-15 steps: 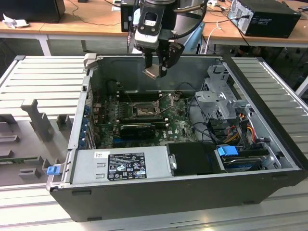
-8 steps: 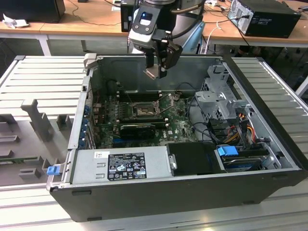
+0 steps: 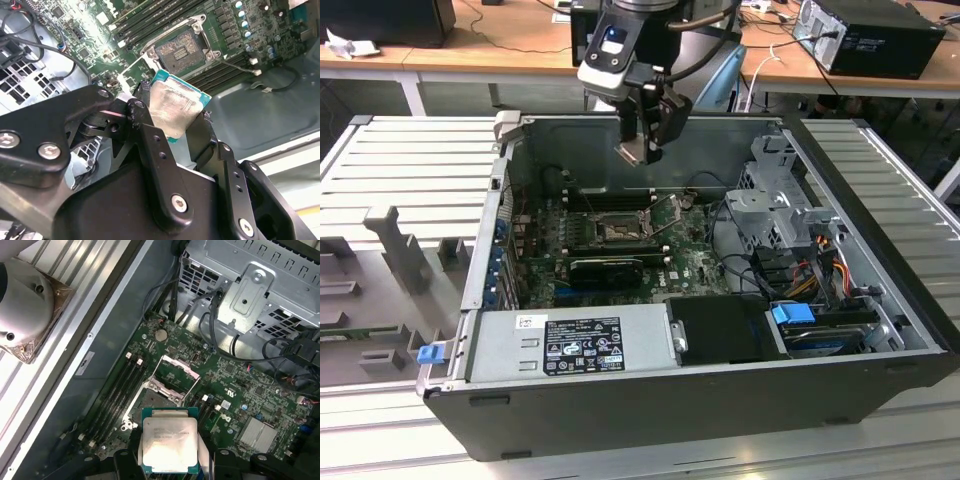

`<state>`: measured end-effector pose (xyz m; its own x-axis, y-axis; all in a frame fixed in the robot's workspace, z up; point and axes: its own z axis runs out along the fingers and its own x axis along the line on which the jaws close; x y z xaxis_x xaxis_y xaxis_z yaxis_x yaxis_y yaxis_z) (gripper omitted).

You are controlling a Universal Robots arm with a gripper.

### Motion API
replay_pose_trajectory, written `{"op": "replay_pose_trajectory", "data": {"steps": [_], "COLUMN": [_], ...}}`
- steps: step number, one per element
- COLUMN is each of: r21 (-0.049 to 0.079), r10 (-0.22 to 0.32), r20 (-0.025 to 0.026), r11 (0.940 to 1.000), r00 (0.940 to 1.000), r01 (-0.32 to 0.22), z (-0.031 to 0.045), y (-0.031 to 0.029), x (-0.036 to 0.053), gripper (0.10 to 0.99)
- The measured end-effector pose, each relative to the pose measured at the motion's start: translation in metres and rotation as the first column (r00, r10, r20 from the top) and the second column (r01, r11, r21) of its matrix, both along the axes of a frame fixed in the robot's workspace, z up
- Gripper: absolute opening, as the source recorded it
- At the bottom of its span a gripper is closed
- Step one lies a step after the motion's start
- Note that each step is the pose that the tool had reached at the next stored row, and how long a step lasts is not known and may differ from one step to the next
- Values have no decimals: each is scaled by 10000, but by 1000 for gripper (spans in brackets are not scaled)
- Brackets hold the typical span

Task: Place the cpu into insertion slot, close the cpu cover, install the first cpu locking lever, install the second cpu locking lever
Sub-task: 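Place the cpu into insertion slot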

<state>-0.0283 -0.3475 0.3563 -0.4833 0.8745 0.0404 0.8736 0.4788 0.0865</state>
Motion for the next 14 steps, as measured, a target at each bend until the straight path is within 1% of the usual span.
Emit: {"op": "replay_pose_trajectory", "data": {"steps": [6,10,14], "r21": [-4,-4,-6], "r10": [-471,-664,-1054], "r20": [-1,-4,-10], "r11": [9989,9978,9944], "r00": [9989,9978,9944], "r01": [471,664,1054], "z": [-26,-34,-47], "y": [0,0,0], "x": [0,0,0], "gripper": [529,529,529]}}
